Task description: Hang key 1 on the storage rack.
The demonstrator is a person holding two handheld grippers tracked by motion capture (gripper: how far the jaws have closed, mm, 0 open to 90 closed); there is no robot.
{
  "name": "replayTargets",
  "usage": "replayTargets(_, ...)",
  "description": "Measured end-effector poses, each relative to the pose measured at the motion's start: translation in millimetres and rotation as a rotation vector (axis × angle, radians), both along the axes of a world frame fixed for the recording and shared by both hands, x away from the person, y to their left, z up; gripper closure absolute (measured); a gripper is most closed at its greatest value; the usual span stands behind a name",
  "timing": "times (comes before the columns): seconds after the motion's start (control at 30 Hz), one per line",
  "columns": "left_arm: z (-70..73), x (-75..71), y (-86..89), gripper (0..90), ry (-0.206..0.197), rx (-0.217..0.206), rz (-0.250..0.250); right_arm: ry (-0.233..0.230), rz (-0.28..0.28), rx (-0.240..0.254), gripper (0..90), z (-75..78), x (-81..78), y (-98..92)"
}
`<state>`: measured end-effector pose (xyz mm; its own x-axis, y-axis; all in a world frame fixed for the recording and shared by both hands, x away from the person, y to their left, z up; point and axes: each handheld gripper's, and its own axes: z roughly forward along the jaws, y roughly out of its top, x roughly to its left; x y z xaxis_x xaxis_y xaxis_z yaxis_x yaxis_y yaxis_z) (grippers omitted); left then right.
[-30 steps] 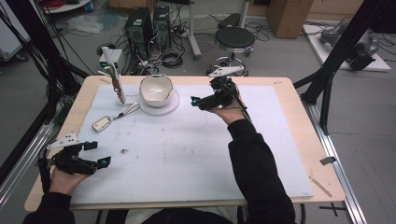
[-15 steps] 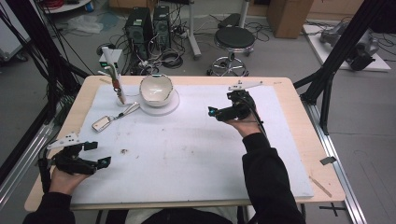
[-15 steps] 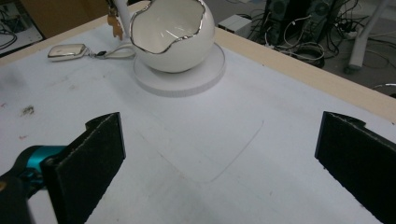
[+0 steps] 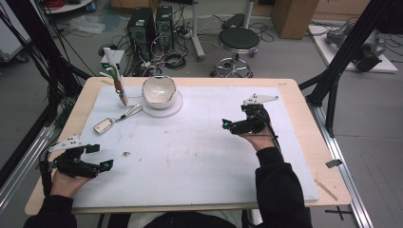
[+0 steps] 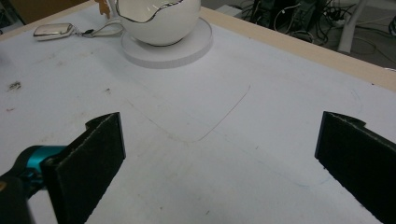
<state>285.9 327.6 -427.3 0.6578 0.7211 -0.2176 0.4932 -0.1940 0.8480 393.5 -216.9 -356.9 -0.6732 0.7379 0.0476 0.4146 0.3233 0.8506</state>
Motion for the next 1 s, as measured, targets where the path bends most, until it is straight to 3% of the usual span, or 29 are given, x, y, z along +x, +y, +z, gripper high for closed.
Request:
replayTargets(0.33,-0.2,0.1,0.1,1.7,0.001,0.004,0.002,-0.001,-0.007,-0.024,0.8,-11.9,-16.7,-10.0)
replayTargets(0.47,-0.3,0.3,-0.1,1.8,0.002,0.008,0.001,0.002,-0.007,-0.008,0.8,-17.8,-23.6,-13.9)
replayTargets(0.63,-0.6,0.4,-0.7,1.8,0.006,0.008,0.000,0.018,-0.035,-0.012,0.8,-34.9,-37.2,-26.2)
replayTargets(1.0,0.4,7.5,-1.6,1.7,0.009,0.021,-0.002,0.009,-0.102,0.000,0.7,-61.5,-60.1,-48.3)
